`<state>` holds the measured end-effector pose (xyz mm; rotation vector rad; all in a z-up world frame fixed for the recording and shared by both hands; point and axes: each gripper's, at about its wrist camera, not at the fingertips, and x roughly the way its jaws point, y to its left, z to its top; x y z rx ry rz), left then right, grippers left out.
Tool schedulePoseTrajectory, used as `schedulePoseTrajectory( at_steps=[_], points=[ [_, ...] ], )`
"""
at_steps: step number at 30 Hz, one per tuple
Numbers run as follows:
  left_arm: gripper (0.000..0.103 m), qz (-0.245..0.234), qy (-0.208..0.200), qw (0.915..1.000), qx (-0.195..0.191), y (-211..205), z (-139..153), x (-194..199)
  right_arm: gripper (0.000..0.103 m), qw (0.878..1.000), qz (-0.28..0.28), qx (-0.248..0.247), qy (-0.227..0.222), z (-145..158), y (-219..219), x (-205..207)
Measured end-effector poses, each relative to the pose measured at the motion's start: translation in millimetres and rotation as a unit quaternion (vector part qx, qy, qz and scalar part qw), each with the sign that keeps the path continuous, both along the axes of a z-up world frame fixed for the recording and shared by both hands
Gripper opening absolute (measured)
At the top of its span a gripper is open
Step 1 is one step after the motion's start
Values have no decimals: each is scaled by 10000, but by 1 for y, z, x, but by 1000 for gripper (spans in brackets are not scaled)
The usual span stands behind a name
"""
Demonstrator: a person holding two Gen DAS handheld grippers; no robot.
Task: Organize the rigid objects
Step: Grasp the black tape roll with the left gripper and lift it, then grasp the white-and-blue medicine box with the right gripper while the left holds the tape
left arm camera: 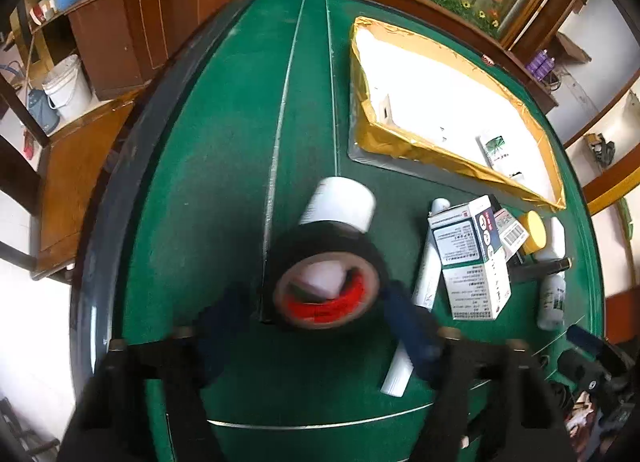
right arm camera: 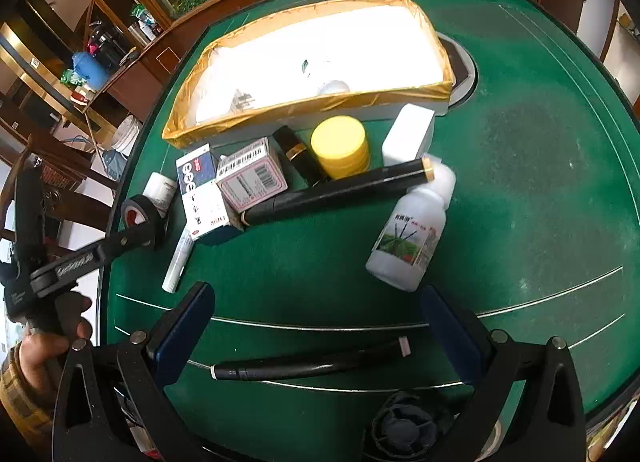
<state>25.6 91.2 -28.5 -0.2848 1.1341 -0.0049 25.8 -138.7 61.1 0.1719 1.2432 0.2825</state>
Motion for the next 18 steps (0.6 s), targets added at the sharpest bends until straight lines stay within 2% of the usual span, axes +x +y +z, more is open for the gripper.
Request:
schedulePoseTrajectory(
  at_steps=[3, 8, 11, 16, 17, 18],
  points=[
    [67, -109, 11, 9999, 0, -1, -1, 0, 103, 10000, 33, -9, 24, -2, 3, -1],
    [67, -293, 262, 9986, -342, 5, 5, -9, 103, 9998, 204, -29, -37, 1, 16, 6],
    [67, -374, 434, 9970, -520, 10, 12, -22, 103, 9990, 419, 26, -159, 7, 30, 13],
    [67, -548, 825, 9932, -605, 10, 11, -42, 103, 9949, 968, 93, -256, 11, 62, 27],
    [67, -550, 877, 9926, -634, 10, 9, -43, 101, 9936, 1099, 111, -225, 10, 70, 31],
    [67, -534, 905, 9923, -658, 10, 6, -45, 94, 9928, 1173, 128, -189, 9, 75, 34]
  ],
)
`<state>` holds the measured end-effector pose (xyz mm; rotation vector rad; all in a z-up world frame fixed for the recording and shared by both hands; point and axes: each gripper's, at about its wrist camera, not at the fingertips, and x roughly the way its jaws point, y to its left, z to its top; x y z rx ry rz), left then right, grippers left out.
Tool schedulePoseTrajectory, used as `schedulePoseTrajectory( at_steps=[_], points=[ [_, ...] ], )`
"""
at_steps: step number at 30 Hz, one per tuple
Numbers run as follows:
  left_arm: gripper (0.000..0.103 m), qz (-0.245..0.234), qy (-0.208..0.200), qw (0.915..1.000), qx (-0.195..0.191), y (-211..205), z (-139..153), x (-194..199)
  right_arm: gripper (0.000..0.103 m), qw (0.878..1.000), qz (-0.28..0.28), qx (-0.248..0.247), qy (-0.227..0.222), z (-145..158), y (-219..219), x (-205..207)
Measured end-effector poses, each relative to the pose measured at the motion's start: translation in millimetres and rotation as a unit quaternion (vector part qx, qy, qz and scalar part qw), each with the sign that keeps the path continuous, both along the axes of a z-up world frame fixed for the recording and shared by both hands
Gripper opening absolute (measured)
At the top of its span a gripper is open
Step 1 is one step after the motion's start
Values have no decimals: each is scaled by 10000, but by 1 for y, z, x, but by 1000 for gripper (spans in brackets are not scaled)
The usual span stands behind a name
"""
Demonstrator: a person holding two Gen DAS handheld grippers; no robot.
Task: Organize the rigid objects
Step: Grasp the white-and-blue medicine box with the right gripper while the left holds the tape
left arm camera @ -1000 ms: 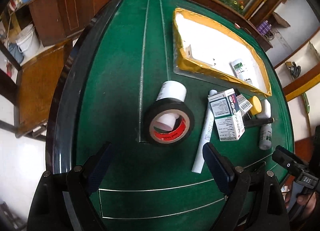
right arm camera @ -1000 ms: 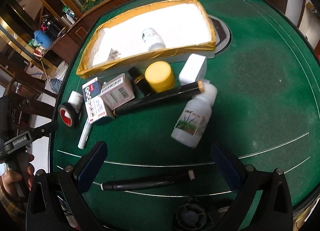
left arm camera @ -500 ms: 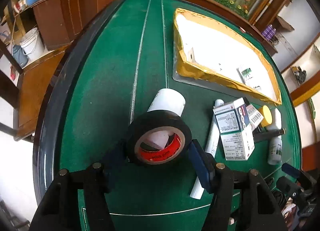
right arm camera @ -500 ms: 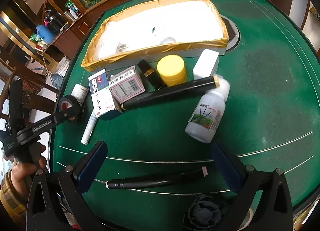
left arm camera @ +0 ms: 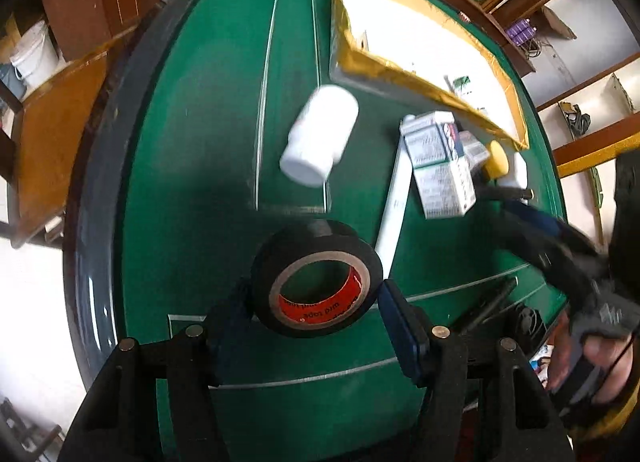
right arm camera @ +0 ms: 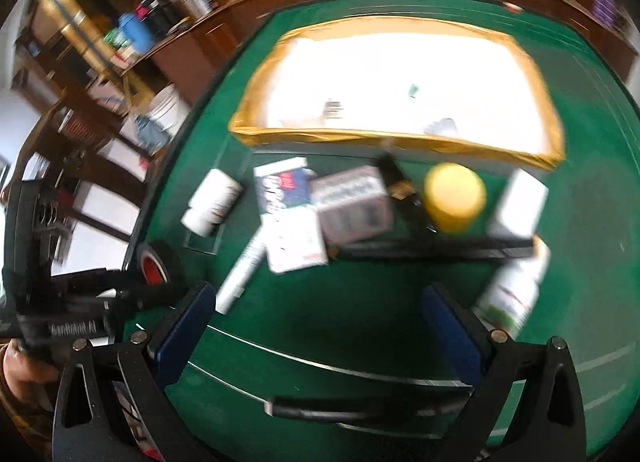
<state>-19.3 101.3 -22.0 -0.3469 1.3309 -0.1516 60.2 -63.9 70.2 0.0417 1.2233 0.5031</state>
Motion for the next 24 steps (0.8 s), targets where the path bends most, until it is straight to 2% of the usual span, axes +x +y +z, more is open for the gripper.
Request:
schedulePoseTrajectory(
  at_steps=[1, 6, 8, 9, 10, 17, 21, 24],
  points=[
    [67, -9, 42, 10000, 6, -1, -3, -1, 87, 10000, 73, 3, 44, -2, 6, 4],
    [67, 4, -5, 9999, 110, -7, -10, -3, 78, 9994, 252, -182, 139, -16, 28, 21],
    [67, -8, -31, 9999, 157, -9, -10, -4, 59, 9990, 298, -242, 209, -22, 32, 28],
    [67, -20, -37, 9998, 180, -10, -10, -4, 40, 9988, 326, -243, 286, -25, 33, 30],
    [67, -18, -40, 9998, 213, -10, -10, -4, 34, 9987, 329, -214, 328, -26, 33, 29],
    [67, -134, -111, 9983, 549, -20, -10, -5, 34, 9990, 356, -49, 253, -13, 24, 15],
    [67, -244, -114, 9966, 780, -27, -10, -4, 34, 9985, 465, -90, 266, -6, 21, 0],
    [67, -228, -98, 9967, 777, -26, -10, -4, 34, 9974, 569, -276, 352, -7, 17, -15]
  ],
)
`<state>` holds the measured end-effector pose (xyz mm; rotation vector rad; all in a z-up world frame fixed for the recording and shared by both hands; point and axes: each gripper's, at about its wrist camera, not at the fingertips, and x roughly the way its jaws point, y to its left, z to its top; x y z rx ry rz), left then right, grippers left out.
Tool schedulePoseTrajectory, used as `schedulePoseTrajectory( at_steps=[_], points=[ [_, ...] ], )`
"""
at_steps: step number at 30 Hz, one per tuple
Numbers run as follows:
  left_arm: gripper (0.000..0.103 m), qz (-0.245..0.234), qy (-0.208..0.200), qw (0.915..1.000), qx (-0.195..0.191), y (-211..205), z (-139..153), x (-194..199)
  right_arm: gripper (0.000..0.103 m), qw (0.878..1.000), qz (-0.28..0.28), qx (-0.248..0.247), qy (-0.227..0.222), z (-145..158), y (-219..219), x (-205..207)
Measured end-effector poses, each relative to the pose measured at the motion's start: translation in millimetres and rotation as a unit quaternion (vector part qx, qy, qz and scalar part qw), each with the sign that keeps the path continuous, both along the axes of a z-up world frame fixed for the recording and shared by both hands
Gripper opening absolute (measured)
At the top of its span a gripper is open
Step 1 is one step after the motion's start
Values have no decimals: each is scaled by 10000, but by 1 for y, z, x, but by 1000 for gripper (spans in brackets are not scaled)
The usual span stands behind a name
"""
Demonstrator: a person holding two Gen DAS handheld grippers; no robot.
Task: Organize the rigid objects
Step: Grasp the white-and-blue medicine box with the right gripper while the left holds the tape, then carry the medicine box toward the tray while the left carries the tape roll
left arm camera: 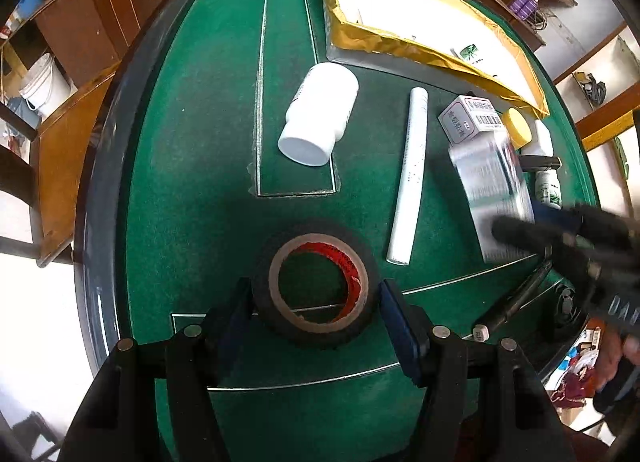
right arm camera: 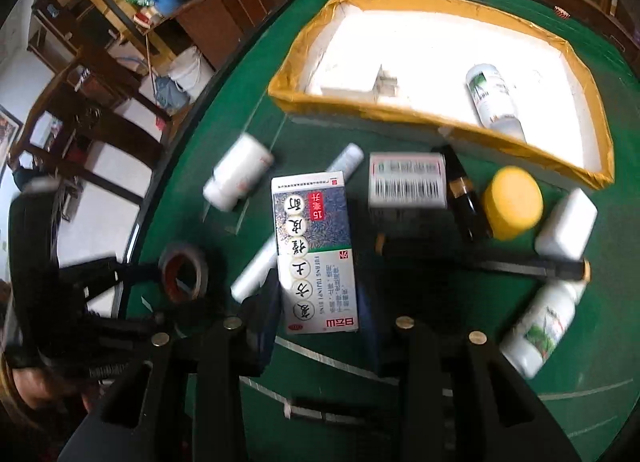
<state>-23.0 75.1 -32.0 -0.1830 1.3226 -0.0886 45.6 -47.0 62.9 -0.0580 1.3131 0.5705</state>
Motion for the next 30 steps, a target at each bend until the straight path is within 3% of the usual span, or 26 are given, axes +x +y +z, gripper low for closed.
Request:
schedulePoseTrajectory(
  at_steps=[9, 10, 18, 30],
  points=[
    [69, -223, -112, 9994, 225, -5, -2, 0, 35, 9996, 20, -270, 117, -17, -5, -15],
    [66, -233, -147, 9993, 242, -5, -2, -1, 35, 9995, 31, -285, 101, -18, -5, -15],
    [66, -33, -268, 9993, -274, 16, 0, -12, 35, 9994, 44, -337, -44, -14, 0, -15],
    [66, -4, -420, 9987, -298, 9, 17, -8, 35, 9997, -22, -212, -135, -5, -2, -12]
  ],
)
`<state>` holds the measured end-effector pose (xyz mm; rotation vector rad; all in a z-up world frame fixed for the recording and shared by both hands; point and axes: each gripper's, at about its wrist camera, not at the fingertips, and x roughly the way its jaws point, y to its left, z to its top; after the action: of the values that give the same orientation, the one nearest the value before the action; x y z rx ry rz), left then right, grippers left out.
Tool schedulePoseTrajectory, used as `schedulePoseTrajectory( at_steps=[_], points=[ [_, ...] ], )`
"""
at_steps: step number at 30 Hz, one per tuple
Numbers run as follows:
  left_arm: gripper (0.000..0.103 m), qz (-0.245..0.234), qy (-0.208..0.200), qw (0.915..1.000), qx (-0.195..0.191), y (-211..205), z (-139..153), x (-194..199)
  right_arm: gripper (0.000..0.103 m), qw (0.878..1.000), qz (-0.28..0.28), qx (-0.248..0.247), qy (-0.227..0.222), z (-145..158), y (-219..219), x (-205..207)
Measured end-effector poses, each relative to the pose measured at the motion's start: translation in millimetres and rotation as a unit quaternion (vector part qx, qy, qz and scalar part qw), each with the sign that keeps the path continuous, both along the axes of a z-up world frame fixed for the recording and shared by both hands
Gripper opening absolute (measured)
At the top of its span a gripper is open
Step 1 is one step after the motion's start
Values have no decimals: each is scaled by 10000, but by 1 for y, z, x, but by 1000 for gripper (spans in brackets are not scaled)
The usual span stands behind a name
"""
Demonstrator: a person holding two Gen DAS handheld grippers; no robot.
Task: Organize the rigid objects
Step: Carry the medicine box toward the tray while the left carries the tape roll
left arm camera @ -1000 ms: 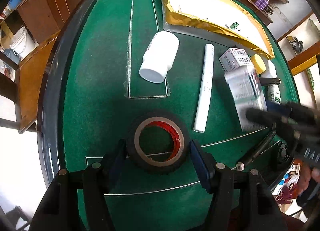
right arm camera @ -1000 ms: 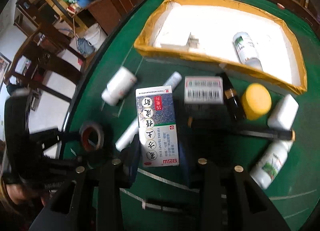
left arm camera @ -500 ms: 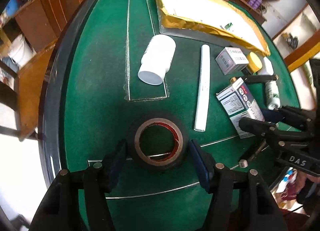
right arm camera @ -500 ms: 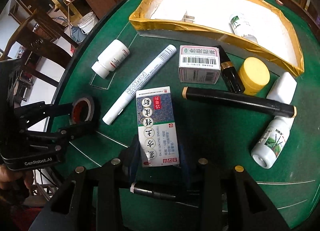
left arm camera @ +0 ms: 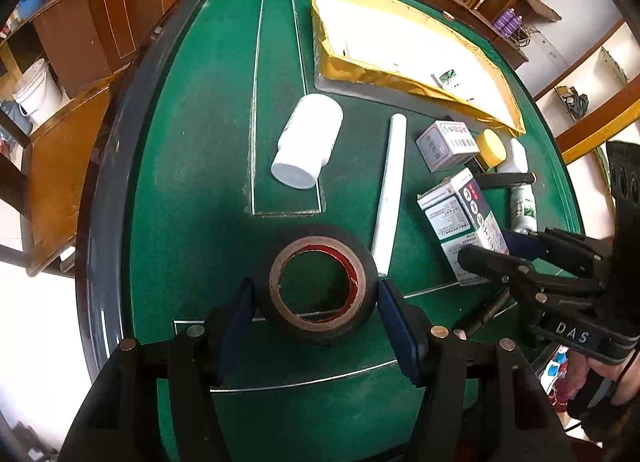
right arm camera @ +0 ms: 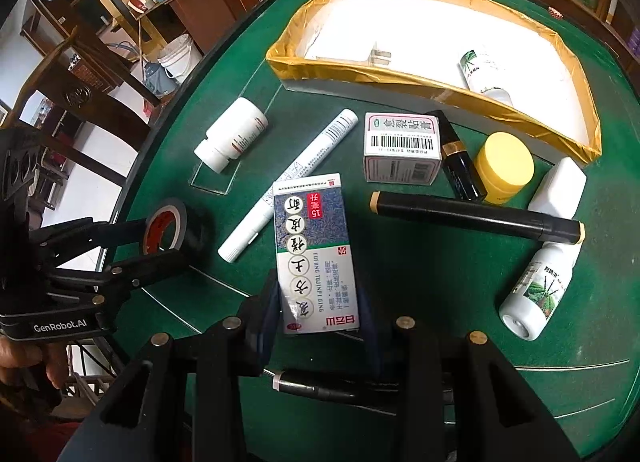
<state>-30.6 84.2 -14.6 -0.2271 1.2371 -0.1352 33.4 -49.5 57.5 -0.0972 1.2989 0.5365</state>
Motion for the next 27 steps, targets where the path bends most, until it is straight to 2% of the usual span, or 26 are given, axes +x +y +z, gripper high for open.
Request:
schedulePoseTrajectory(
  at_steps=[27],
  points=[
    [66, -19, -176, 9998, 87, 0, 19, 16, 35, 9988, -328, 221, -278, 35, -28, -2]
  ],
)
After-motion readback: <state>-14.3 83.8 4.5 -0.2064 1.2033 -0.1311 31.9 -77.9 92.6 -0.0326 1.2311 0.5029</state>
